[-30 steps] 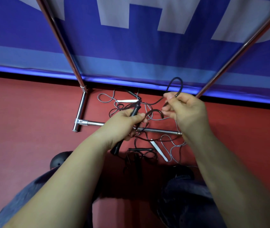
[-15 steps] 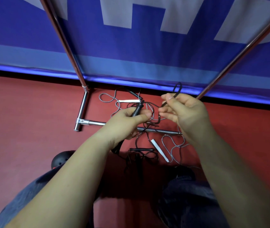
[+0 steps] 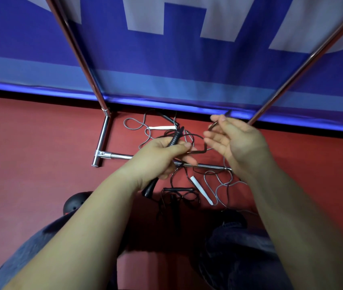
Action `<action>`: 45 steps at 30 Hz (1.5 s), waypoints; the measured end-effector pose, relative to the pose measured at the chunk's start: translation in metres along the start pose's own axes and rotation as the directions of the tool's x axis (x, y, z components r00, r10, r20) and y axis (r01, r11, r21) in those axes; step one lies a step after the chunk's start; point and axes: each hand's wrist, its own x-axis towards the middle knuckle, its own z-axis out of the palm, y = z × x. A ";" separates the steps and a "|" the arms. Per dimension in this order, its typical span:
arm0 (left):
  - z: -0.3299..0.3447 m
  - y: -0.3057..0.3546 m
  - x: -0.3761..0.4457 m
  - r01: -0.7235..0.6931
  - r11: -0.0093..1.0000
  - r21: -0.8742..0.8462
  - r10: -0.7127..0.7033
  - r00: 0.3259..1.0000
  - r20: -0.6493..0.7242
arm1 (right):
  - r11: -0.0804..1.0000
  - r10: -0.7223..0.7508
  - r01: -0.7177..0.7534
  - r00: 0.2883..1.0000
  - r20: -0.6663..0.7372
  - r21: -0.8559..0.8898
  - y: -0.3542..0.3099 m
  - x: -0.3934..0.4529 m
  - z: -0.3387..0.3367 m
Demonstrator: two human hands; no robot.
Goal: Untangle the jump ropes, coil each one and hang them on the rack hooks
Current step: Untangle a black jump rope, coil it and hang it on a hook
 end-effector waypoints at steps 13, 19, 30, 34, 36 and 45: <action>-0.005 -0.004 0.004 -0.094 0.994 -0.059 0.089 0.993 -0.078 | 0.954 0.071 -0.035 0.991 0.112 -0.299 0.007 -0.004 0.002; -0.008 -0.001 0.006 -0.179 0.973 -0.148 0.150 0.971 -0.189 | 0.779 0.144 0.143 0.907 0.397 -0.610 0.015 -0.014 0.008; -0.005 -0.007 0.003 -0.043 0.991 0.126 0.041 0.999 0.018 | 0.831 -0.367 0.271 0.923 -0.113 -0.487 0.013 0.009 -0.007; -0.003 -0.006 0.000 -0.093 0.971 0.222 0.077 0.994 0.078 | 0.835 -0.378 0.262 0.912 -0.159 -0.484 0.012 0.012 -0.011; -0.002 -0.006 0.000 -0.096 0.976 0.195 0.087 0.995 0.054 | 0.845 -0.319 0.209 0.936 -0.150 -0.491 0.013 0.012 -0.010; -0.007 0.001 0.005 -0.084 0.981 -0.178 0.060 0.988 -0.140 | 0.739 0.189 0.107 0.915 0.357 -0.665 0.021 -0.010 0.010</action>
